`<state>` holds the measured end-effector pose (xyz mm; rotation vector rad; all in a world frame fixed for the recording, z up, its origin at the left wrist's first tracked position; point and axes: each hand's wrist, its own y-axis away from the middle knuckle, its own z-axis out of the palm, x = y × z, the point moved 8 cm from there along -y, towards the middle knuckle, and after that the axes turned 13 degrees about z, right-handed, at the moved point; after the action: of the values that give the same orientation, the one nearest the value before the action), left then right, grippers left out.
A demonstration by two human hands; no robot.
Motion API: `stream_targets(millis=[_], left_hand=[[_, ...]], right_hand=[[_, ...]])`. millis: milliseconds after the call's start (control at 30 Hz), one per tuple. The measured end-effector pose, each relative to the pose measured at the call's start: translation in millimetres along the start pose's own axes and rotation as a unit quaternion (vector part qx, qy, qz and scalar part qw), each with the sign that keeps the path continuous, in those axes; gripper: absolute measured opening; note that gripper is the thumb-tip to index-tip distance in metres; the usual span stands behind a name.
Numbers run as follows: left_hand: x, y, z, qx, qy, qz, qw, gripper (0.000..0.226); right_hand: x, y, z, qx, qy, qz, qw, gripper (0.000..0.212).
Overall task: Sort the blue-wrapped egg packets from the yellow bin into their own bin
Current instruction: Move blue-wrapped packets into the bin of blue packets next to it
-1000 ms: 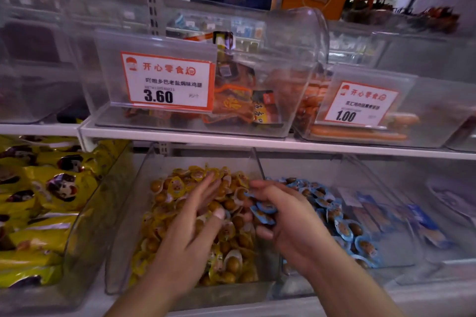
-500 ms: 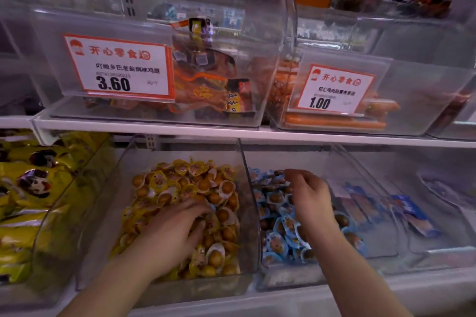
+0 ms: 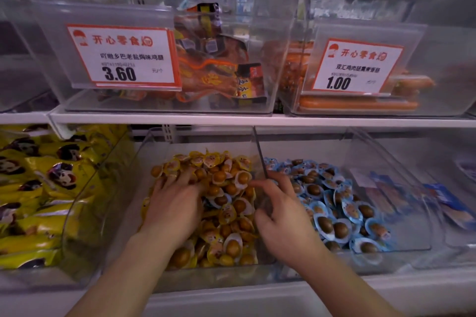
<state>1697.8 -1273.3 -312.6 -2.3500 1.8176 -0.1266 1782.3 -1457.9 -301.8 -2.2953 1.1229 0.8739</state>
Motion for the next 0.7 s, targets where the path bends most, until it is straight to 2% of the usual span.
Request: stream_targets(millis=[67,100,200,267,400,567,700], left_hand=[[10.3,-8.9,-5.4,0.045,0.046,0.049,0.997,0.047],[18.9,-13.7,-2.7,0.042,0.081,0.082,0.992,0.049],[36.4,-21.7,29.4,-0.058,0.156,0.118,0.979,0.044],[23.2,-22.5,38.1,-0.073,0.116,0.095,0.986,0.041],[-3.9,-16.0,32.0,-0.051,0.002,0.068,0.996,0.038],[-0.3,-21.9,41.1,-0.099,-0.024,0.048,0.994,0.058],[11.2,-38.2,49.1,-0.124,-0.026,0.067,0.990,0.057]], right_hand=[[0.1,0.4,0.4,0.004,-0.001,-0.007,1.000,0.043],[0.1,0.5,0.1,0.006,0.000,-0.009,1.000,0.043],[0.5,1.4,0.0,0.004,-0.002,-0.014,1.000,0.043],[1.6,1.6,0.9,-0.007,-0.010,-0.011,1.000,0.043],[2.5,0.2,1.2,-0.006,-0.014,-0.011,1.000,0.042],[4.3,-0.1,3.3,-0.001,-0.007,-0.008,1.000,0.042],[5.0,-1.6,3.5,0.003,0.000,-0.005,1.000,0.041]])
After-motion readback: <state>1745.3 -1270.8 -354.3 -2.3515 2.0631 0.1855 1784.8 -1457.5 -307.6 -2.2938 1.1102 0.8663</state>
